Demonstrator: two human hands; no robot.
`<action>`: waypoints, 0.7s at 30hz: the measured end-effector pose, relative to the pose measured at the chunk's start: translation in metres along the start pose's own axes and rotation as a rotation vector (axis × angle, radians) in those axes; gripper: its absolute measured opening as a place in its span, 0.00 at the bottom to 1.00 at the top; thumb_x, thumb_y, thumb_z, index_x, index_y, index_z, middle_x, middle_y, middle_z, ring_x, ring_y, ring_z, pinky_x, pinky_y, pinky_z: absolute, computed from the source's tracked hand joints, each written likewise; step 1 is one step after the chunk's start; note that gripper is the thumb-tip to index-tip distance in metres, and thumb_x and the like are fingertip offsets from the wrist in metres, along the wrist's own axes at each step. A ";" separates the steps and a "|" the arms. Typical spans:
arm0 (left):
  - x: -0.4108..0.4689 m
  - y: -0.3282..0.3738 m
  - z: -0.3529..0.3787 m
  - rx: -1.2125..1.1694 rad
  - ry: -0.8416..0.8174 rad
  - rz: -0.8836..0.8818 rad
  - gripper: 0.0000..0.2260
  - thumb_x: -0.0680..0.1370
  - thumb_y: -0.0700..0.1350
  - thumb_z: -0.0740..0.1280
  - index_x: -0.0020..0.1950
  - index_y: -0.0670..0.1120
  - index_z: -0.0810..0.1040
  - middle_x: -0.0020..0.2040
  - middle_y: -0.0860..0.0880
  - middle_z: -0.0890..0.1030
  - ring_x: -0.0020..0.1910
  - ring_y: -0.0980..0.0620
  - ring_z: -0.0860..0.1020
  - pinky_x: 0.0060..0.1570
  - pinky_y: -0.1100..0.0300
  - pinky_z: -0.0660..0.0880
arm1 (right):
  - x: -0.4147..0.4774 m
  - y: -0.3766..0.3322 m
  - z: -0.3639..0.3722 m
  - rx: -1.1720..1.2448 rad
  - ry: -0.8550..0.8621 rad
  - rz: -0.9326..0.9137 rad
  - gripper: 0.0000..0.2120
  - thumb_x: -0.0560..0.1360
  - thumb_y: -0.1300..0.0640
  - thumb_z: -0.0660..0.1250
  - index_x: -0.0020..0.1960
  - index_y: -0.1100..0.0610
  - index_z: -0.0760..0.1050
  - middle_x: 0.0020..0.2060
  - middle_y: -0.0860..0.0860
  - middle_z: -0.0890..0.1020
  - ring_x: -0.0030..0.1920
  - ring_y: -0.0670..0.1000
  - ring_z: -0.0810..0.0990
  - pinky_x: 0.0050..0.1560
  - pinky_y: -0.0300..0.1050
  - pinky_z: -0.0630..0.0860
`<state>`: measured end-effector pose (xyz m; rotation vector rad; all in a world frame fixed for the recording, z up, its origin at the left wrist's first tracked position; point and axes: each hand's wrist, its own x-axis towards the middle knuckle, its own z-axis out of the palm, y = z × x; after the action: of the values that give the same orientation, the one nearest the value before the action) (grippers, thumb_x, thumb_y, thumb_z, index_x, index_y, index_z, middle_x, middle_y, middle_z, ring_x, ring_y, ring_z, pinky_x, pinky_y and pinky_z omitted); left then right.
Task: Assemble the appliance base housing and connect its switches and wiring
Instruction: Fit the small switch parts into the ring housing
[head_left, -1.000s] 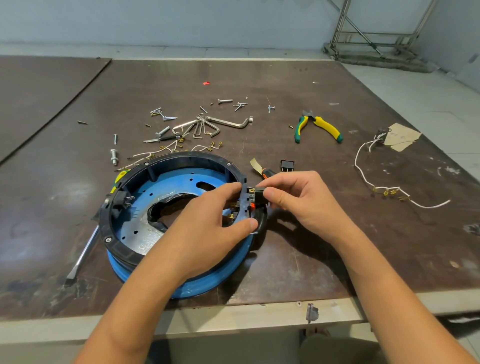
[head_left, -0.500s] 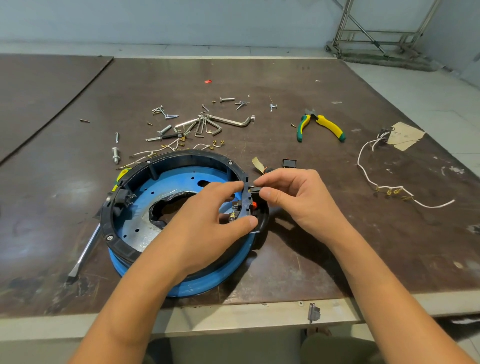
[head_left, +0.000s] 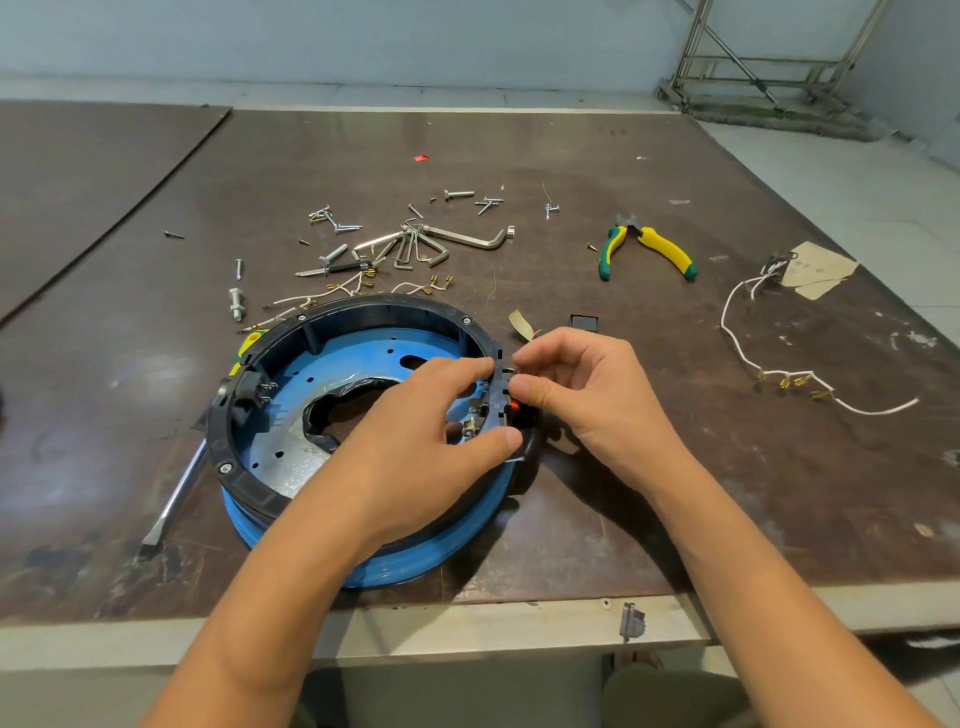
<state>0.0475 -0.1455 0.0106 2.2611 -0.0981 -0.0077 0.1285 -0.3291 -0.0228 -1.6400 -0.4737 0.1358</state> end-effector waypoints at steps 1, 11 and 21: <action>0.000 0.001 0.000 0.007 -0.001 0.002 0.29 0.75 0.56 0.69 0.75 0.57 0.66 0.69 0.60 0.71 0.66 0.63 0.70 0.62 0.65 0.71 | 0.000 0.000 0.002 -0.025 0.009 0.000 0.09 0.73 0.66 0.74 0.52 0.65 0.80 0.45 0.59 0.85 0.46 0.55 0.85 0.49 0.44 0.82; 0.000 0.001 0.000 0.029 -0.023 -0.014 0.29 0.75 0.57 0.69 0.75 0.59 0.65 0.72 0.61 0.69 0.65 0.63 0.70 0.59 0.68 0.70 | -0.002 -0.007 -0.008 -0.272 -0.031 -0.019 0.10 0.74 0.68 0.72 0.48 0.54 0.84 0.42 0.50 0.87 0.45 0.48 0.85 0.51 0.45 0.82; 0.002 0.001 0.002 0.037 -0.009 -0.003 0.29 0.75 0.55 0.69 0.75 0.56 0.67 0.70 0.60 0.70 0.65 0.64 0.69 0.56 0.74 0.69 | -0.001 0.002 0.009 -0.325 0.091 -0.014 0.07 0.74 0.64 0.73 0.48 0.53 0.84 0.41 0.46 0.86 0.45 0.44 0.84 0.49 0.40 0.80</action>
<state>0.0492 -0.1479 0.0095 2.2979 -0.1011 -0.0181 0.1253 -0.3214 -0.0256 -1.9512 -0.4547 -0.0283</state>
